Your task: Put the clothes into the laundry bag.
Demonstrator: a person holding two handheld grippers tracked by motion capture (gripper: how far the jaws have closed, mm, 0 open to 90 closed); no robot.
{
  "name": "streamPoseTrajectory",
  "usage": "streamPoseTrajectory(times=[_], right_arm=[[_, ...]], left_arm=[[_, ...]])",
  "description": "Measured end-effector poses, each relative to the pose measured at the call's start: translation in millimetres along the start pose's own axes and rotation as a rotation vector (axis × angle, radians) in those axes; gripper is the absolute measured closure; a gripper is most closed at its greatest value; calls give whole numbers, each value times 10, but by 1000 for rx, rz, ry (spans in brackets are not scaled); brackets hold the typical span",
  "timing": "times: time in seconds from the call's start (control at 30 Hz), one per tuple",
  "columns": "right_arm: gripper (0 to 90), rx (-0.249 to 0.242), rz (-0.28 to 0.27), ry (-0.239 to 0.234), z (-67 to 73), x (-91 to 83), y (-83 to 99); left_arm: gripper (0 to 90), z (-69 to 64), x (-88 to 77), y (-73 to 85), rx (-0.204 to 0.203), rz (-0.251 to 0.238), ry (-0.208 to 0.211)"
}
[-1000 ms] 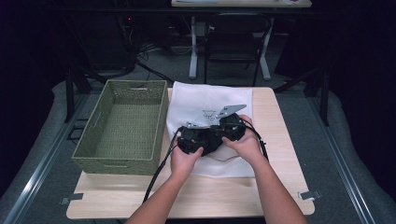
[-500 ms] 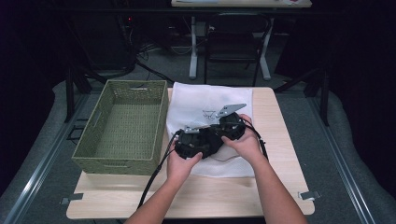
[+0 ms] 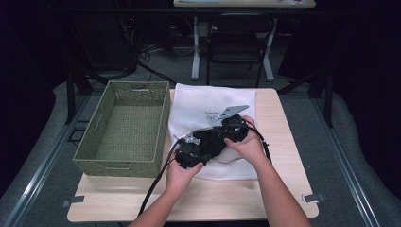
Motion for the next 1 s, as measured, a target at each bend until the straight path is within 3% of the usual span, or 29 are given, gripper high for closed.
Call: streamPoseTrajectory(times=[0.33,0.57,0.73,1.0], right_arm=[[875,-5,3,-2,12,8,-1],[875,-7,5,-1,20,13,1],[875,-9,4,-1,26,15,0],[875,-11,6,-1,33,14,-2]], left_arm=[[597,-4,46,40,4,13,-9],[771,35,55,55,20,25,0],[877,32,28,5,21,4,7],[900,17,25,-138,28,-3,13]])
Point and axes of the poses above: each handheld gripper's, and its own axes: x roughly forward along the jaws, y roughly out of its underside, z roughly to its left, the point moved 1 cm from there along x, roughly forward along the jaws, and after that the axes turned 1 degree about -z, right-handed, at the moved point
